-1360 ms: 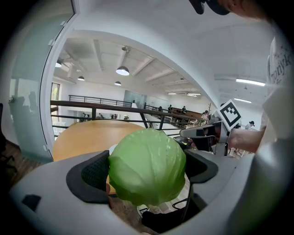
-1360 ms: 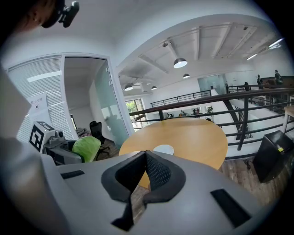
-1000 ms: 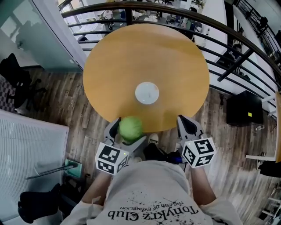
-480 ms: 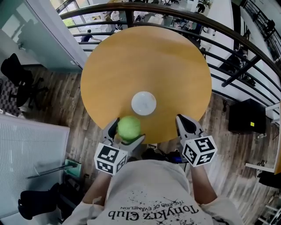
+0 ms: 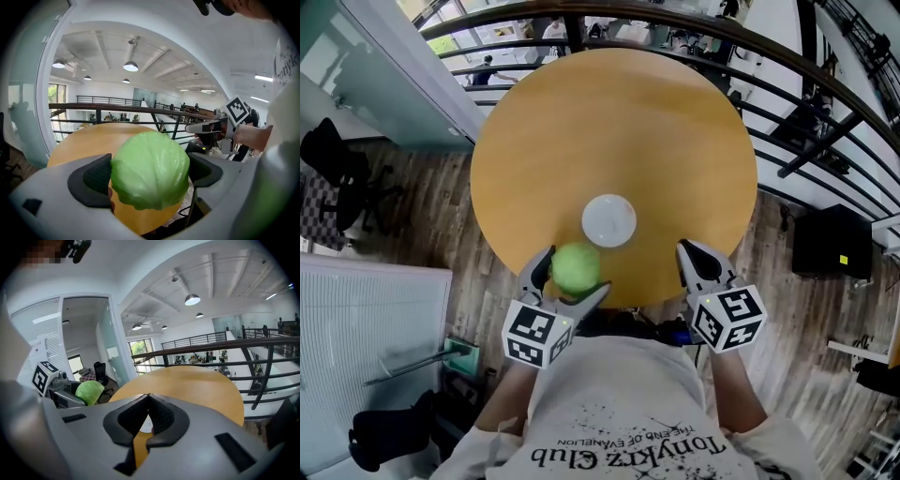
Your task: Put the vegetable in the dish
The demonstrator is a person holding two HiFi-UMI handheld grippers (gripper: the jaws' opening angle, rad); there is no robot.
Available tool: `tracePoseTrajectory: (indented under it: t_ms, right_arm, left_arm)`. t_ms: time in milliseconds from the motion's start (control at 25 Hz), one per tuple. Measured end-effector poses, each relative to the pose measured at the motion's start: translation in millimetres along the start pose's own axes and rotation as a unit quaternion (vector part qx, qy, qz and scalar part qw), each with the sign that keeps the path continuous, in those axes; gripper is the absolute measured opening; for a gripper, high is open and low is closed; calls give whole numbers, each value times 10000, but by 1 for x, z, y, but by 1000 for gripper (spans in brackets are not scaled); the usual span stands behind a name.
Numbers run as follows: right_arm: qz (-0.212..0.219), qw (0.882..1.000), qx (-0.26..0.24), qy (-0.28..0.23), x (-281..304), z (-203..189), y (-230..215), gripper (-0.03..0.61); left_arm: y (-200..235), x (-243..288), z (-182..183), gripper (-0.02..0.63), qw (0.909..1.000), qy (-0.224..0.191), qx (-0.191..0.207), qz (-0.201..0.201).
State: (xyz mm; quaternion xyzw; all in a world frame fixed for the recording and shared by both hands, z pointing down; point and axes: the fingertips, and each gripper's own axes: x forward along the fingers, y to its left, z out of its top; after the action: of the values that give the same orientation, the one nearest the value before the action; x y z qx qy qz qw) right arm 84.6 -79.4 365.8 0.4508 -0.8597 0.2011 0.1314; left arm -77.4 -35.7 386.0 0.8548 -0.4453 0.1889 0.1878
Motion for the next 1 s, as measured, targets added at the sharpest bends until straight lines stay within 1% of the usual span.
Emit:
tracePoseTrajectory:
  t_ms: [360, 560, 800, 1000]
  right_arm:
    - [-358, 9991, 220, 106, 18, 0, -7, 15]
    - [-432, 9986, 236, 194, 33, -3, -10, 15]
    - [-490, 9976, 403, 274, 50, -10, -16, 15]
    - [-471, 9968, 508, 395, 62, -21, -21, 15]
  left_arm:
    - [25, 24, -1, 494, 9986, 340, 304, -284]
    - [35, 42, -4, 494, 9974, 480, 327, -424]
    - [46, 70, -14, 494, 9948, 690, 510, -552]
    - [51, 92, -20, 494, 9932, 809, 542, -643]
